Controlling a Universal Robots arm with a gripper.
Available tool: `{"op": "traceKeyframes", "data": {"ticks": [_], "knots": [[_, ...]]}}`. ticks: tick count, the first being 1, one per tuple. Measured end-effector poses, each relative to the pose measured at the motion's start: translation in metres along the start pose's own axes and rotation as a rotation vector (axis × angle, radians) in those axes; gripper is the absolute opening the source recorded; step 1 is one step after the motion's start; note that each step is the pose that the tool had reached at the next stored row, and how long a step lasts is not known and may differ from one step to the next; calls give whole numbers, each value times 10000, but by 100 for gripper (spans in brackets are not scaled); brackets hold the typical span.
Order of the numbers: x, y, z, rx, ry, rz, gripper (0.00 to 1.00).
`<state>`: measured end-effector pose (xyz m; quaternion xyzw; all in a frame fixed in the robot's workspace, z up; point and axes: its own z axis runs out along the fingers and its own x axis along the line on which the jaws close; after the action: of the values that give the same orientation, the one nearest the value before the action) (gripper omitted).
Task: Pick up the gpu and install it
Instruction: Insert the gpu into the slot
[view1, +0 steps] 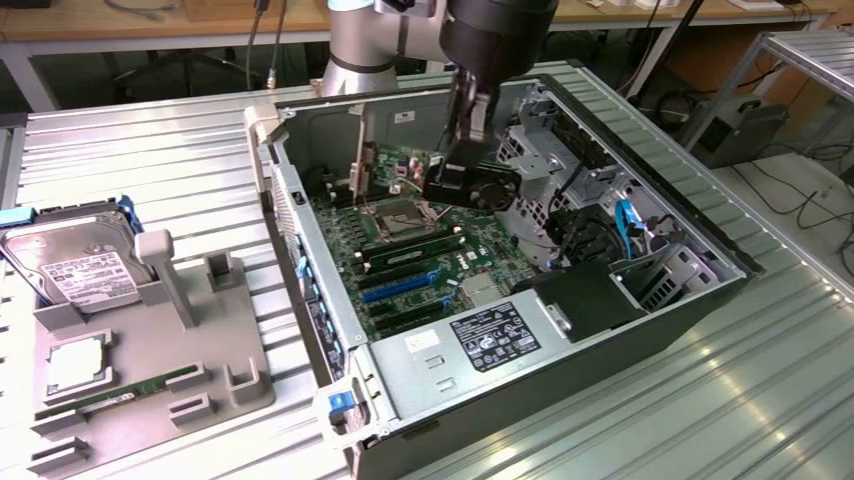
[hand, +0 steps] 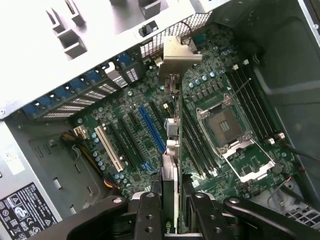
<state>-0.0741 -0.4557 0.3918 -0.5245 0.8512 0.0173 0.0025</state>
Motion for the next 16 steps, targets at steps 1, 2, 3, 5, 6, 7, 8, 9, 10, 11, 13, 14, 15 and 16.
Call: {"op": "traceKeyframes", "data": {"ticks": [1,2,3,5,6,7,8,9,10,11,13,14,15,16], "knots": [[0,0,2,0,2,-162,26],[0,0,5,0,2,-331,26],[0,0,7,-1,3,-507,26],[0,0,12,-4,4,-843,26],[0,0,15,-6,5,-1028,26],[1,0,18,-7,6,-1205,26],[1,0,20,-9,7,-1376,26],[0,-1,23,-13,8,-1547,26],[1,0,25,-16,10,-1716,26],[1,-1,28,-20,12,-1888,26],[1,-1,35,-29,18,-2246,26],[1,-1,39,-33,20,-2419,26],[1,-1,43,-38,24,-2609,26],[1,-1,47,-43,28,-2794,26]]}}
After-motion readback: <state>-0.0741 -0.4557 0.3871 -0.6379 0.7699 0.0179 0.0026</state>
